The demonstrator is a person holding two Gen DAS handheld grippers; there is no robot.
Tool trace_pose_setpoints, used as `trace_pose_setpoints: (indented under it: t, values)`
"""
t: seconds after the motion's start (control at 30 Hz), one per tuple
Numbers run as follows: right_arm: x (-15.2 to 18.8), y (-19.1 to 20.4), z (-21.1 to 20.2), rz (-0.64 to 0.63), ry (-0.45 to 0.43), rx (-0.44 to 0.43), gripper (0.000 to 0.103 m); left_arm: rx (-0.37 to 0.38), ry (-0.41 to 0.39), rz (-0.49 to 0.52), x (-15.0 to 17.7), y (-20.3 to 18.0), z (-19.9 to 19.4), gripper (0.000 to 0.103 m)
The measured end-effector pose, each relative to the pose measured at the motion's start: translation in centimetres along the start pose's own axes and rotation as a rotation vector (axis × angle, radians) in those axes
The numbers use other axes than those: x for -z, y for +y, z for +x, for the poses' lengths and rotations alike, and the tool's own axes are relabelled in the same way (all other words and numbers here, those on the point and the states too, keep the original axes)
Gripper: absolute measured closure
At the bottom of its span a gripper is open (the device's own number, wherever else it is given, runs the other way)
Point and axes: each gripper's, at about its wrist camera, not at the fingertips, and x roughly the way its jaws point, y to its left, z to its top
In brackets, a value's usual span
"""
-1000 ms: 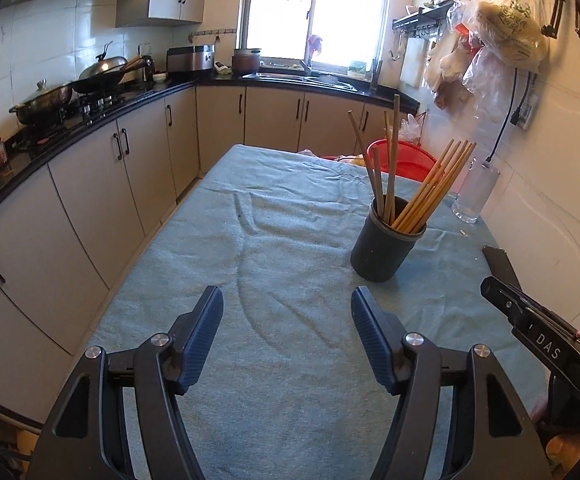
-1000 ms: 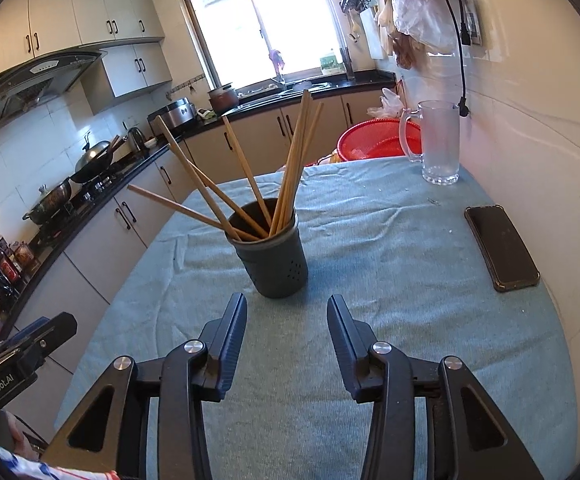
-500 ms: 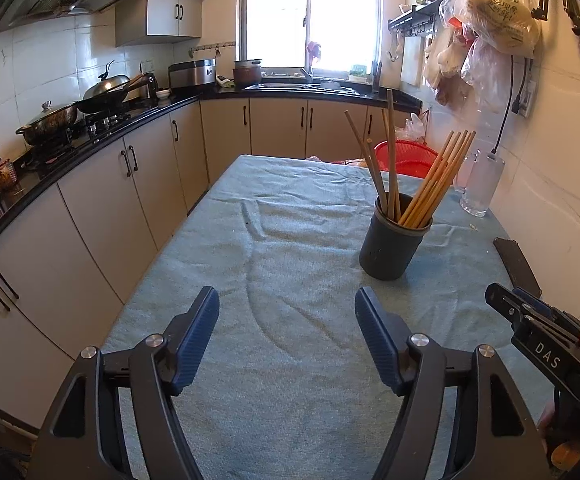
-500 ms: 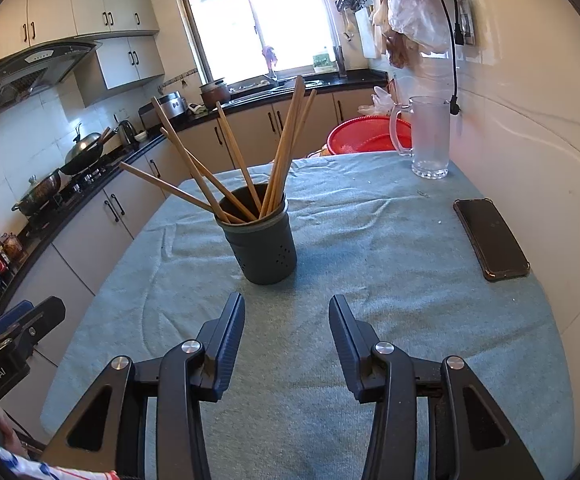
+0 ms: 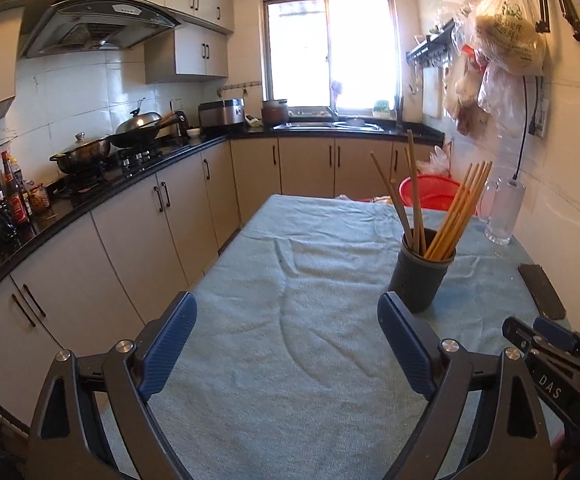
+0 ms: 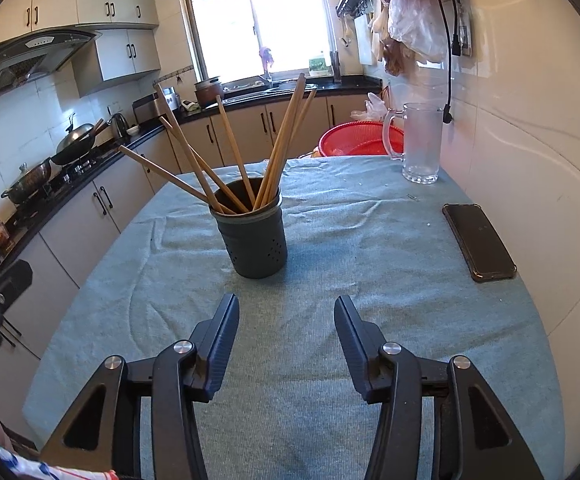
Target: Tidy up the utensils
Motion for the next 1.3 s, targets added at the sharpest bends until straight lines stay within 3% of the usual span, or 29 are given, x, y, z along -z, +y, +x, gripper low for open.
trace_pose_setpoints:
  t: [0.3, 0.7, 1.0, 1.17, 1.3]
  values:
    - [0.6, 0.5, -1.0, -0.011, -0.016, 0.020, 0.047, -0.054, -0.108, -0.044, 0.0, 1.2, -2.3, 0.000]
    - [1.3, 1.2, -3.2, -0.024, -0.071, 0.048, 0.045, -0.022, -0.212, -0.032, 0.4, 1.7, -5.4, 0.000]
    - [2.1, 1.6, -5.2, -0.063, -0.137, 0.108, 0.041, 0.050, -0.180, 0.023, 1.2, 0.5, -6.2, 0.000]
    - [2.1, 1.4, -6.0, -0.071, -0.179, 0.146, 0.039, 0.124, -0.072, -0.009, 1.7, 0.7, -5.0, 0.000]
    - [2.3, 1.3, -6.2, -0.074, -0.180, 0.146, 0.037, 0.127, -0.010, -0.009, 2.2, 0.5, -4.1, 0.000]
